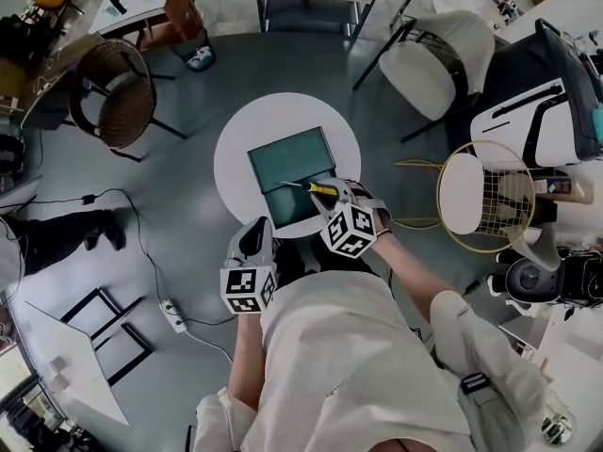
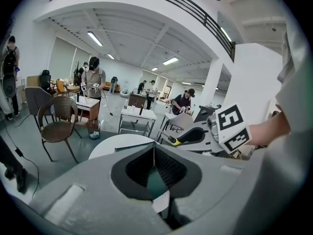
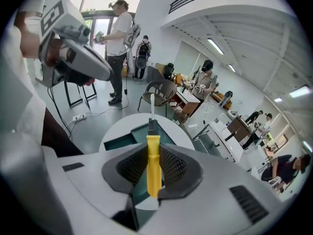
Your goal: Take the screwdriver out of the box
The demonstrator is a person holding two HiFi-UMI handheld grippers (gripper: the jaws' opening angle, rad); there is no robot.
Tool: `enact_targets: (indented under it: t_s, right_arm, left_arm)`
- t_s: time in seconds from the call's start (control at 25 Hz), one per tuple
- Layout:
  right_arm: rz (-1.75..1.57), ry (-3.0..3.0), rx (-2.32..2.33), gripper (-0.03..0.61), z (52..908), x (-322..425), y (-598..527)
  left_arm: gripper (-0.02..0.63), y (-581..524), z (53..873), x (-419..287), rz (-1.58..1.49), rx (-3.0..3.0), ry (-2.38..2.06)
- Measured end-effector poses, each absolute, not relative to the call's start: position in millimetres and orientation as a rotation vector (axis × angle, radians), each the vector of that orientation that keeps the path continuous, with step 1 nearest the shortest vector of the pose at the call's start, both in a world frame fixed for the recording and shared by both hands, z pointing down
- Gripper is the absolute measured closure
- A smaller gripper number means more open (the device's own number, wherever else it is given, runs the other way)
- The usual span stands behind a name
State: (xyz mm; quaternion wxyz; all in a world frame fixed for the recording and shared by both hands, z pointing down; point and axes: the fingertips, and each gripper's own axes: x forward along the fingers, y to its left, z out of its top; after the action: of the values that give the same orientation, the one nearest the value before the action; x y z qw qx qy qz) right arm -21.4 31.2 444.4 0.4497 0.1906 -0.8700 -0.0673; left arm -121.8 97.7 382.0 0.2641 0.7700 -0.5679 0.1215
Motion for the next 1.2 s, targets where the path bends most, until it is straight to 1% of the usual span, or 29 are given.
enact_targets:
  t_s: [0.44,0.6,0.8,0.96,1.2]
  right_arm:
    - [0.009,-2.409,0.636,0.499,354,-15,34]
    - [0.153,-2.549,0.676,0.499,324,-13,37]
    - [0.283,-2.713,0.710,0.499,290,-5,37]
    - [0.461,-2.859,0.694,0.499,266,2,41]
    - [0.712,-2.999,0.691,0.497,248,14,33]
  left_arm:
    - [0.598,80,355,-122,0.335,2.136,-1.558]
    - [0.600,74,336,-114,0.326,2.209,-1.520]
    - [0.603,70,312,-110,0.240,2.260,-1.499]
    - [0.603,70,296,-110,0.190,2.279,-1.517]
    - [0.603,69,282,-116,0.165,2.315,-1.553]
